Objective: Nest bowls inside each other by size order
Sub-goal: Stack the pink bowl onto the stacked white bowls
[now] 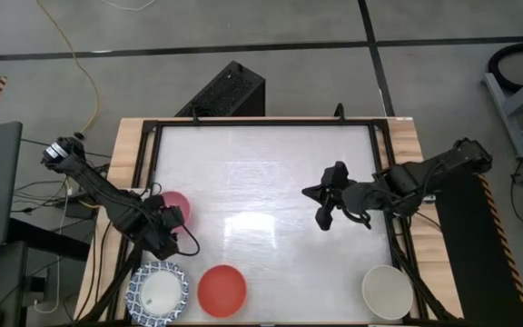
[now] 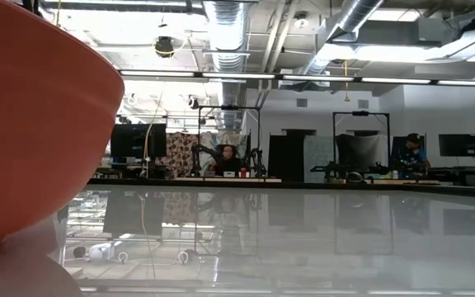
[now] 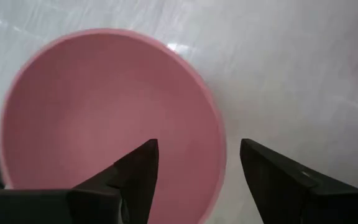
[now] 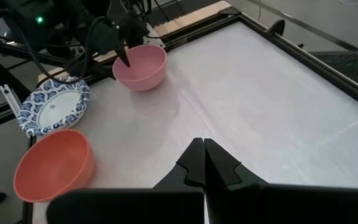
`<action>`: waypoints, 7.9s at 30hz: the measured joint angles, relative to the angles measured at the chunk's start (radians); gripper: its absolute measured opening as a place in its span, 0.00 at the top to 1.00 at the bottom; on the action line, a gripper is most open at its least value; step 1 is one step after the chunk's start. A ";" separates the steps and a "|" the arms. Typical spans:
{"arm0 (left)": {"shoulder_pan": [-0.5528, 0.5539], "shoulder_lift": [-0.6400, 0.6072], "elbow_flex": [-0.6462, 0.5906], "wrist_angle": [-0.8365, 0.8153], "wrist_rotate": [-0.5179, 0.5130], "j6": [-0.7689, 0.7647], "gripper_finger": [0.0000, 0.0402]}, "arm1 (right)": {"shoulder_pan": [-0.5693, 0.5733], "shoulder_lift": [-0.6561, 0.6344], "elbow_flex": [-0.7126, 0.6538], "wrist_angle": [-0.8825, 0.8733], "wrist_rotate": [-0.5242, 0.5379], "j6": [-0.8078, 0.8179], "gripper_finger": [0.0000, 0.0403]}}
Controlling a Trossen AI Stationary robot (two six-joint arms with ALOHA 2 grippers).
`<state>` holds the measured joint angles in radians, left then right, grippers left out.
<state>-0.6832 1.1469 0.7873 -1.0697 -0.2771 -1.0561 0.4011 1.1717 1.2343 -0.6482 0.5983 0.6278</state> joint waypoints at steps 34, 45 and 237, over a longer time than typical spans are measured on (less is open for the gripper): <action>-0.018 -0.001 0.101 0.171 0.071 0.422 1.00 | -0.247 0.343 0.005 0.429 -0.493 -0.163 0.84; -0.033 0.000 0.209 0.163 0.143 1.001 1.00 | -0.274 0.599 0.292 0.449 -0.752 -0.544 0.61; 0.056 0.000 0.760 -0.287 -0.292 0.370 0.49 | -0.144 1.420 1.068 0.746 -0.938 -1.046 0.57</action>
<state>-0.6273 1.1469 1.5475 -1.3571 -0.5687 -0.6862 0.2576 2.5916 2.3020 0.0982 -0.3392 -0.4180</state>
